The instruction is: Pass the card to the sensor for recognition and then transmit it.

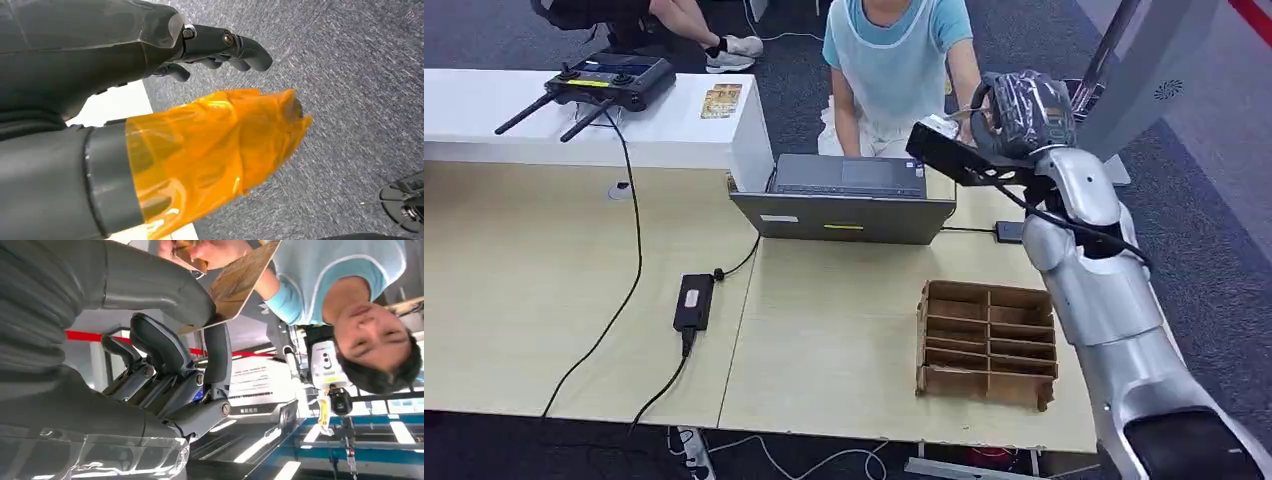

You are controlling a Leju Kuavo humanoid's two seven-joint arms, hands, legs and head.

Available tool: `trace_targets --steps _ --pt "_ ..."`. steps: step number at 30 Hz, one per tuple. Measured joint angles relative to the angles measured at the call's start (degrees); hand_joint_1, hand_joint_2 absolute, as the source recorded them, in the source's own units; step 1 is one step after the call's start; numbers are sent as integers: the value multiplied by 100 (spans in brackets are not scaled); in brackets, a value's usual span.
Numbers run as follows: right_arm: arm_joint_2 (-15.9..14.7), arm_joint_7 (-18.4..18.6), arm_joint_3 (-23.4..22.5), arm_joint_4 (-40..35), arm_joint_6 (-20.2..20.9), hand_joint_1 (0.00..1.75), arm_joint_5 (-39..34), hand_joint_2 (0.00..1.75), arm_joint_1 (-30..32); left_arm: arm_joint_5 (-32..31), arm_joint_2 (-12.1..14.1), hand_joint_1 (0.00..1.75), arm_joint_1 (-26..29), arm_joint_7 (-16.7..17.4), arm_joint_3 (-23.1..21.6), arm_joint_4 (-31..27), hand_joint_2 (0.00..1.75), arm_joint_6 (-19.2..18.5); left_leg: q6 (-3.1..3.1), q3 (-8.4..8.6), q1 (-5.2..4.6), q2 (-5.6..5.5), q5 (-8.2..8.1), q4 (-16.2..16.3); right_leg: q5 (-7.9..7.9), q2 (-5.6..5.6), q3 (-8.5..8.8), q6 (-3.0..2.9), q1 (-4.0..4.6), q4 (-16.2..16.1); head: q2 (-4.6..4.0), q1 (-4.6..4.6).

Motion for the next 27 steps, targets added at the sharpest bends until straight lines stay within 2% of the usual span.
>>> trace_targets --steps 12,25,27 --pt "105 164 11 706 -48 175 450 175 -270 0 0 0 4 -13 -107 0 0 0 0 0 0 -2 0 1 0 -2 0 0 0 -1 0 0" --pt "105 124 -57 970 -61 175 695 175 -277 0 0 0 6 -13 -111 0 0 0 0 0 0 -2 0 1 0 -2 0 0 0 -1 2 0" --pt "107 109 -59 999 -61 157 712 175 -278 0 0 0 6 -13 -114 0 0 0 0 0 0 -2 0 1 0 -2 0 0 0 -1 0 0"
